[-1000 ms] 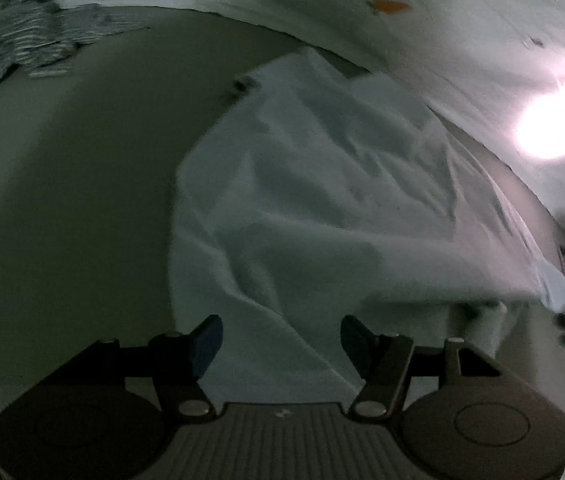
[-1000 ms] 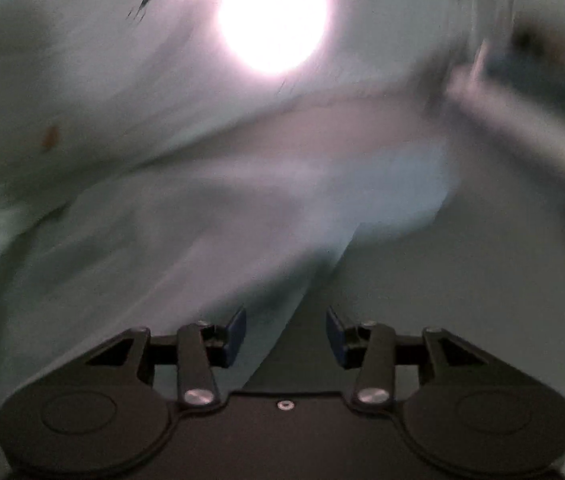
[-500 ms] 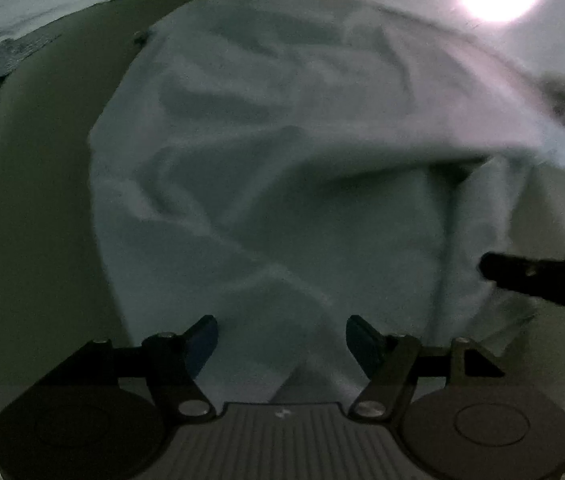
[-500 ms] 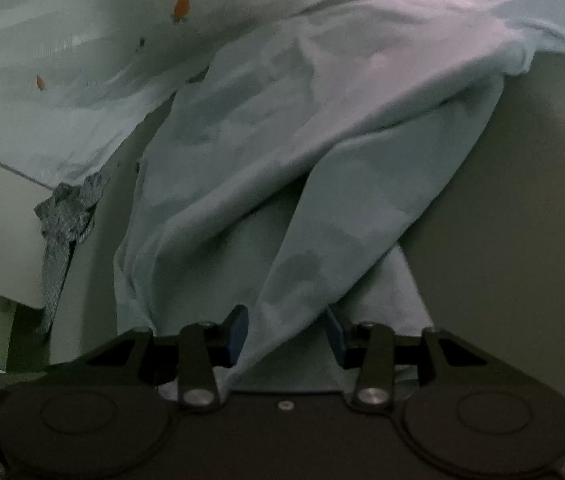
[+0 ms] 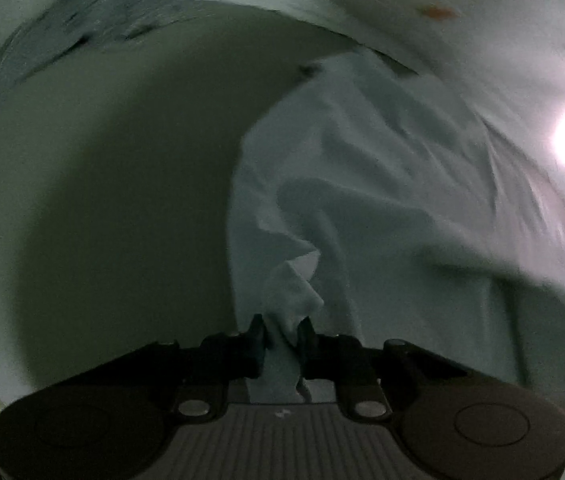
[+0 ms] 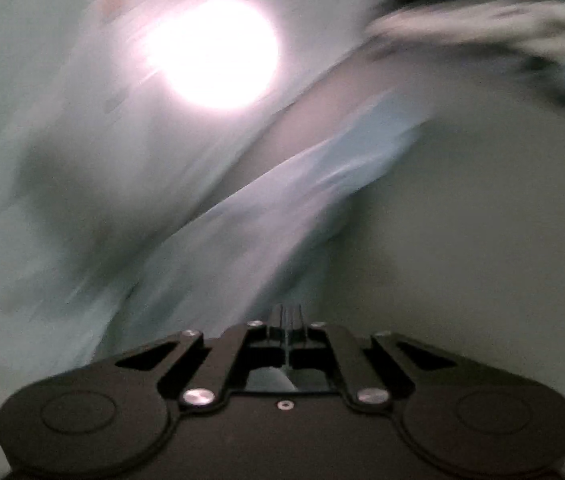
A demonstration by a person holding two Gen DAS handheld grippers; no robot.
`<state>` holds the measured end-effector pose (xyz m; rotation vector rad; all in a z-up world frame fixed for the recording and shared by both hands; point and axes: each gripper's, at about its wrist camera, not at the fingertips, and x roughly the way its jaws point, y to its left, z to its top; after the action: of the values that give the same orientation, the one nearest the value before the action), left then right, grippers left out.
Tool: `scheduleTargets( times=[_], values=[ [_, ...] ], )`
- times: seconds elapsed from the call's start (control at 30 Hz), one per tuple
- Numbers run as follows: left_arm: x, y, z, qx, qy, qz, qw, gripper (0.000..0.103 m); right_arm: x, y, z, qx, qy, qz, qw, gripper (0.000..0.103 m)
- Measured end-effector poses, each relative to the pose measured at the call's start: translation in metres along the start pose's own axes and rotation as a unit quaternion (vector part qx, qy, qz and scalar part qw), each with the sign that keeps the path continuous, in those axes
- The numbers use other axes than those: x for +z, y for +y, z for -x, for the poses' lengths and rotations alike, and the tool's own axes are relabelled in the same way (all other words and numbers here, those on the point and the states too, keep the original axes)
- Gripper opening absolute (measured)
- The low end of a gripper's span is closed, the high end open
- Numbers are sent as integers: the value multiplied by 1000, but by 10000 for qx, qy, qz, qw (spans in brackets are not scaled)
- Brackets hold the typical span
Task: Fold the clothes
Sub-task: 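Lower the shirt onto the table and open both tools to release it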
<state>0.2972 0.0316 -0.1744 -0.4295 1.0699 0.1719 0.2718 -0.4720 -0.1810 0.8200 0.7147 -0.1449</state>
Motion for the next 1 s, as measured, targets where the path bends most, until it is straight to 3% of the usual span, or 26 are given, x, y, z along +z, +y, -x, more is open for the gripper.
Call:
scheduleTargets(
  times=[0.03, 0.1, 0.23, 0.3, 0.53, 0.6, 0.67, 0.73, 0.87, 1.0],
  values=[
    [-1, 8, -1, -24, 41, 177, 9998, 19, 6, -12, 2, -264, -10, -11, 9996, 6],
    [-3, 21, -4, -146, 59, 438, 9989, 23, 9, -28, -3, -446, 467, 69, 9979, 13],
    [-8, 29, -1, -203, -20, 612, 9979, 38, -13, -29, -6, -189, 697, 323, 9969, 44],
    [-7, 29, -4, -258, 31, 507, 9984, 46, -21, -21, -15, -147, 856, 640, 9942, 44],
    [-8, 23, -19, -284, 190, 276, 9990, 47, -50, 6, -52, -346, 1017, 1294, 9858, 49],
    [-9, 25, -18, -304, 108, 329, 9989, 46, -51, 13, -54, -540, 1014, 1455, 9827, 42],
    [-9, 27, -18, -299, 3, 371, 9989, 43, -50, 12, -63, -672, 966, 1569, 9806, 12],
    [-8, 27, -18, -236, -48, 391, 9989, 26, -48, 5, -66, -661, 944, 1443, 9828, 2],
    [-9, 37, -7, -431, -231, 697, 9964, 6, -44, -2, -38, -792, 604, 1321, 9862, 0],
    [-7, 44, 31, -571, -638, 867, 9925, 3, -35, -4, 12, -682, 192, 1045, 9920, 0]
  ],
)
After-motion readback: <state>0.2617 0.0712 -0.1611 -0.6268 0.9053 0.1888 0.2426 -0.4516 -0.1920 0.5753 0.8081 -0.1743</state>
